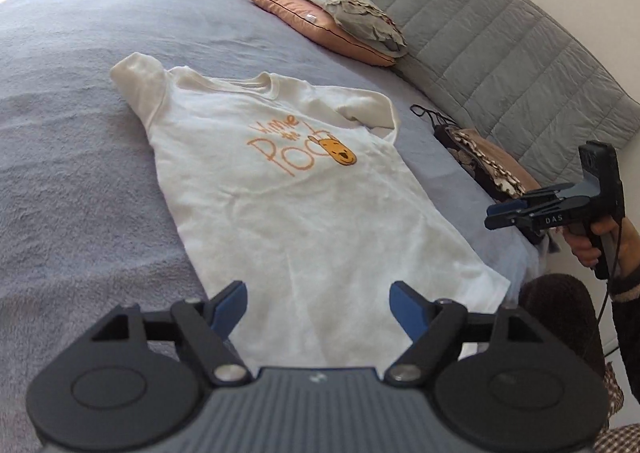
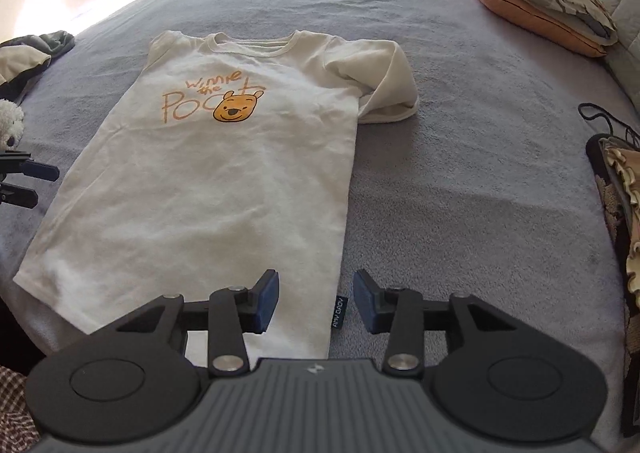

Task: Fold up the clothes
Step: 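Open both grippers and release the hem onto the bed, then grasp the sleeve cuff with the right gripper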

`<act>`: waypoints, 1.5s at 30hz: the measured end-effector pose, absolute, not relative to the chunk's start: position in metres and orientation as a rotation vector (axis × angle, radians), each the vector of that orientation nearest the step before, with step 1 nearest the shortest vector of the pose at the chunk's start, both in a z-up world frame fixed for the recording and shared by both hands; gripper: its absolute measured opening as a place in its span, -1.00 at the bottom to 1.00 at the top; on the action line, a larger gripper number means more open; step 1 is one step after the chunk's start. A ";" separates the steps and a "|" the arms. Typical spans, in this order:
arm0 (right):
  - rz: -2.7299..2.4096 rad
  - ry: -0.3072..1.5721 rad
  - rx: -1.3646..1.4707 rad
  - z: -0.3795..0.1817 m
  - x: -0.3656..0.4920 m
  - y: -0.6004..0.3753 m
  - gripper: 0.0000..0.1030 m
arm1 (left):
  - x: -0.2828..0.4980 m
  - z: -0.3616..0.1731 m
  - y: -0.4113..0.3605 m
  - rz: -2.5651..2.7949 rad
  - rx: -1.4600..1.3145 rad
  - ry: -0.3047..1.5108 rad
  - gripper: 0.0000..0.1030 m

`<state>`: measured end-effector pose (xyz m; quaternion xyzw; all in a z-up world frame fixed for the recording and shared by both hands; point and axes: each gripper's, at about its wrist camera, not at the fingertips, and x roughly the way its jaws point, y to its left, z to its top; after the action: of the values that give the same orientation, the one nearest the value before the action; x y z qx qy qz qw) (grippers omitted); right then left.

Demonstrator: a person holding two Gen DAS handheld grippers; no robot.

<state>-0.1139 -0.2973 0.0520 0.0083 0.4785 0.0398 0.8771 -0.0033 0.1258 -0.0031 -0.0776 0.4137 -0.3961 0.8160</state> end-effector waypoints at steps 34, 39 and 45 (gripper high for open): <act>-0.278 0.809 0.203 0.038 0.070 -0.338 -0.92 | 0.097 -0.026 0.075 -0.244 -0.310 0.895 -0.48; -0.360 0.780 0.056 0.062 0.085 -0.340 -0.92 | 0.099 -0.028 0.075 -0.245 -0.308 0.897 -0.49; -0.453 0.765 -0.081 0.080 0.106 -0.354 -0.93 | 0.099 -0.028 0.076 -0.248 -0.307 0.899 -0.49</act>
<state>0.1061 -0.3541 0.0798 -0.0393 0.3701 -0.2189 0.9020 0.0991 0.0756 -0.0280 -0.1473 0.4315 -0.1189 0.8821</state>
